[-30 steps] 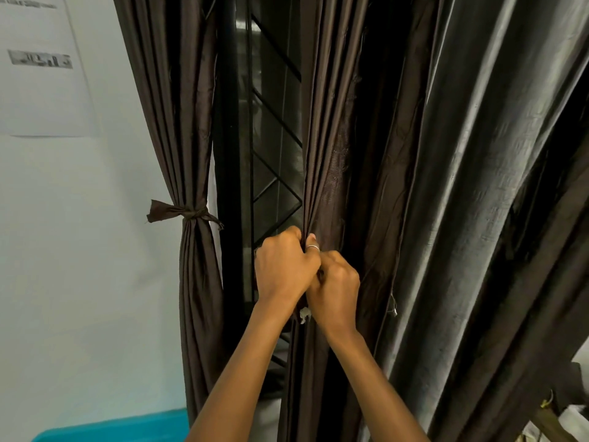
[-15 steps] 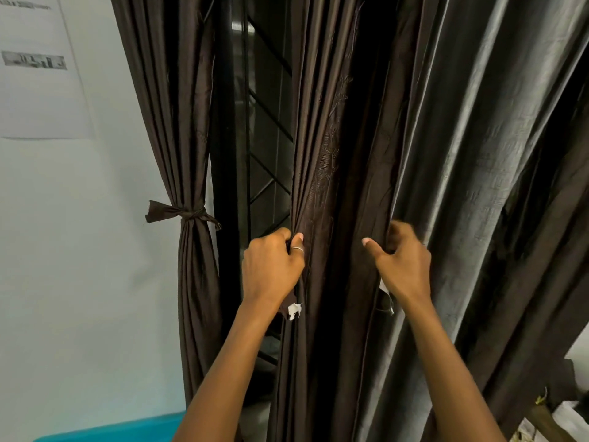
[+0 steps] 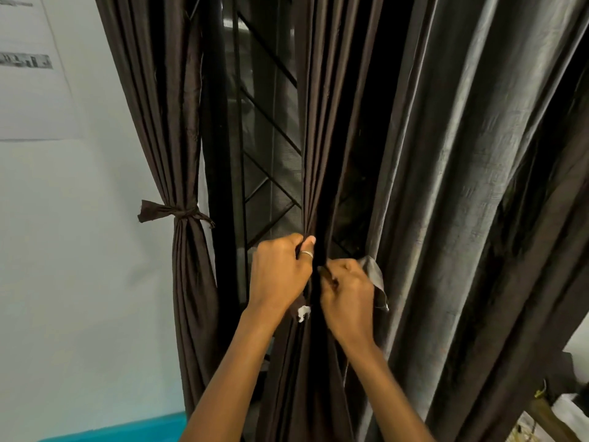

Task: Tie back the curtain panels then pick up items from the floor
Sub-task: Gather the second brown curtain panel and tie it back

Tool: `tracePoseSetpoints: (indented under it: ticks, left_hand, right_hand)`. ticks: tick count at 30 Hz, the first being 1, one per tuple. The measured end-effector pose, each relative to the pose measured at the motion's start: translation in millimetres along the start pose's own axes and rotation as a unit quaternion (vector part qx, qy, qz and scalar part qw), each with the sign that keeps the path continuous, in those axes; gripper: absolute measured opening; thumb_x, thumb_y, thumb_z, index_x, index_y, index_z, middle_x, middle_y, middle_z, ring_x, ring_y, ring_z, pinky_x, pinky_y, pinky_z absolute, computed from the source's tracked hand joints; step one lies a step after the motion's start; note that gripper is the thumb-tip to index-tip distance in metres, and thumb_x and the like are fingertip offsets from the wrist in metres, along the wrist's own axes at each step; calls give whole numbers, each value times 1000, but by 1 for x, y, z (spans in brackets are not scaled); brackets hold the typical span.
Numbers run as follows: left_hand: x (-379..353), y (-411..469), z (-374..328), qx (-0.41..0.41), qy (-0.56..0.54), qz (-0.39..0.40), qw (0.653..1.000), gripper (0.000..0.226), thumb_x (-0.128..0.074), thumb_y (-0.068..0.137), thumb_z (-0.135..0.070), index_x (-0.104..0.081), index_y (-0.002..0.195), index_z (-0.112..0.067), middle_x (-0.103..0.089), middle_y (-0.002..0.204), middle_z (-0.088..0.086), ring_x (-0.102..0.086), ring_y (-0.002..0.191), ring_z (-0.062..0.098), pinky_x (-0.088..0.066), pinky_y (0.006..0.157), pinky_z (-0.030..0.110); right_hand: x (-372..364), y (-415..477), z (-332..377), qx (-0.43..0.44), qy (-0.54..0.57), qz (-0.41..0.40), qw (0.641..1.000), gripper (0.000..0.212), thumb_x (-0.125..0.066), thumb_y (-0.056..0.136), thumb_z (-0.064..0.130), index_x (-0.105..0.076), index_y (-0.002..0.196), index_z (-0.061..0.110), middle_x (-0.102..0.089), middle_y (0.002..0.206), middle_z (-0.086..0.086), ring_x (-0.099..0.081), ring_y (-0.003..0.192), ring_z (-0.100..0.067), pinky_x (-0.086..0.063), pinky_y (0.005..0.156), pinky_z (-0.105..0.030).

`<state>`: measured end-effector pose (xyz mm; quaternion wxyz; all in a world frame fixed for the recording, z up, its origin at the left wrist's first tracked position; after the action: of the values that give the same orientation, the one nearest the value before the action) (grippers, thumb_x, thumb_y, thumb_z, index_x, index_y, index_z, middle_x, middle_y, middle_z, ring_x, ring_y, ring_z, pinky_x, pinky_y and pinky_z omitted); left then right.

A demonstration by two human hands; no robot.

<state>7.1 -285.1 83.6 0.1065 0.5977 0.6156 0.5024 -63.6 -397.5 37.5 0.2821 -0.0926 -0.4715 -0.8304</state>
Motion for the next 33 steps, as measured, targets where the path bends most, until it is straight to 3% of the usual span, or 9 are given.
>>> tracePoseSetpoints:
  ticks: [5, 11, 14, 17, 20, 22, 26, 29, 33]
  left_hand:
    - [-3, -2, 4, 2, -15, 22, 1000, 41, -57, 99, -32, -46, 60, -27, -46, 50, -10, -48, 46, 6, -39, 48, 26]
    - [-1, -5, -1, 41, -2, 33, 999, 52, -50, 90, -69, -48, 64, -24, -48, 48, -6, -52, 45, 8, -47, 46, 28]
    - [-1, -1, 3, 41, 31, 17, 999, 43, -64, 92, -52, -41, 65, -27, -43, 51, -9, -51, 48, 8, -41, 47, 27]
    - [3, 1, 13, 56, 21, 10, 998, 50, -66, 94, -40, -30, 61, -28, -39, 49, -8, -40, 44, 6, -27, 45, 23]
    - [11, 2, 20, 51, 13, 18, 998, 54, -67, 93, -41, -28, 59, -25, -36, 46, -6, -36, 40, 10, -28, 42, 28]
    - [18, 2, 22, 50, -1, 36, 998, 54, -67, 93, -44, -31, 60, -22, -36, 46, -6, -35, 40, 13, -29, 42, 24]
    - [26, 0, 26, 57, -72, 78, 993, 54, -69, 92, -42, -33, 62, -19, -29, 48, -8, -33, 41, 10, -30, 41, 18]
    - [31, -3, 27, 59, -121, 106, 985, 52, -70, 92, -43, -34, 63, -18, -29, 52, -4, -28, 44, 7, -26, 44, 20]
    - [39, -3, 29, 50, -165, 141, 975, 51, -69, 92, -43, -37, 65, -13, -32, 57, -3, -34, 50, 13, -32, 50, 29]
  right_hand:
    - [-19, -4, 14, 10, 15, 58, 998, 30, -66, 93, 3, -72, 121, 12, -58, 96, 1, -60, 75, -10, -57, 69, -28]
    - [-24, -8, 19, 34, 11, 57, 998, 8, -68, 93, 11, -71, 95, 4, -58, 88, -3, -54, 65, -9, -35, 58, -8]
    - [-25, -6, 17, 52, 32, 91, 994, 10, -64, 94, 8, -72, 99, 7, -56, 92, 0, -55, 69, -7, -41, 61, -9]
    - [-23, 1, 2, 16, 118, 157, 980, 40, -59, 91, 3, -67, 127, 20, -57, 111, 4, -59, 100, -4, -49, 83, -12]
    - [-17, 21, -22, -155, 295, 118, 935, 50, -65, 93, 5, -58, 138, 27, -55, 136, 5, -57, 124, -7, -48, 100, -19]
    - [-13, 40, -38, -222, 346, 98, 907, 58, -73, 93, 23, -50, 145, 28, -51, 144, 7, -51, 131, -7, -45, 106, -27]
    - [-13, 82, -53, -259, 446, 204, 832, 96, -87, 72, 49, -41, 152, 25, -55, 148, 1, -57, 131, -16, -46, 108, -36]
    - [-16, 95, -50, -253, 508, 301, 767, 96, -97, 55, 48, -58, 138, 20, -68, 135, -5, -67, 121, -23, -57, 93, -37]
    - [-22, 99, -50, -244, 537, 350, 728, 88, -101, 48, 42, -68, 125, 13, -68, 131, -15, -65, 122, -33, -54, 100, -47]
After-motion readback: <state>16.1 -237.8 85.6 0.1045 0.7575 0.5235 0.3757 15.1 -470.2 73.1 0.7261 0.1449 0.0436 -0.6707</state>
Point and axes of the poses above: each hand's wrist, its own y-axis towards the middle knuckle, its own x-axis out of the back of the hand, z = x × y, the point moved 3 cm from there along y, towards the middle knuckle
